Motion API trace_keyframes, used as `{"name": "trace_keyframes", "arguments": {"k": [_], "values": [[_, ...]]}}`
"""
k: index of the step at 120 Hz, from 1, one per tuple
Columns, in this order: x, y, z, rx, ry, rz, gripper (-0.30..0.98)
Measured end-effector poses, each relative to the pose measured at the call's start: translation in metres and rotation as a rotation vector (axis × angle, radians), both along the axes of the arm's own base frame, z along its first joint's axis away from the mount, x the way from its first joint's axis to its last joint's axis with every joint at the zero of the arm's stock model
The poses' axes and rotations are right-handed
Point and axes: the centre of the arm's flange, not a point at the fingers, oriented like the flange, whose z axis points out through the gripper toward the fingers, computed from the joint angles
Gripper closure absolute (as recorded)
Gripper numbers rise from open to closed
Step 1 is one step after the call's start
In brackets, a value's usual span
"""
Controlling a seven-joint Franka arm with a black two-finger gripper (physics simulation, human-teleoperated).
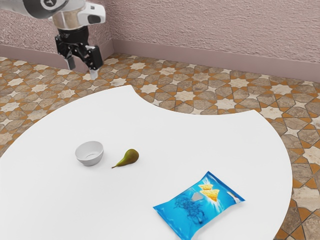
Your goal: Place the pear in the bowl.
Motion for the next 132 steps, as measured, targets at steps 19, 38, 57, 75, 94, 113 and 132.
{"name": "trace_keyframes", "arguments": {"k": [19, 38, 57, 75, 94, 113, 132], "values": [[0.001, -0.005, -0.029, 0.002, 0.056, 0.001, 0.00], [0.000, -0.006, -0.102, 0.002, 0.147, -0.001, 0.00], [0.000, -0.009, -0.167, 0.003, 0.236, -0.004, 0.00], [0.009, -0.017, -0.212, -0.002, 0.246, -0.025, 0.00], [0.028, -0.030, -0.260, -0.011, 0.228, -0.089, 0.00], [0.050, -0.034, -0.304, -0.024, 0.209, -0.145, 0.00], [0.074, -0.028, -0.337, -0.030, 0.194, -0.188, 0.00]]}}
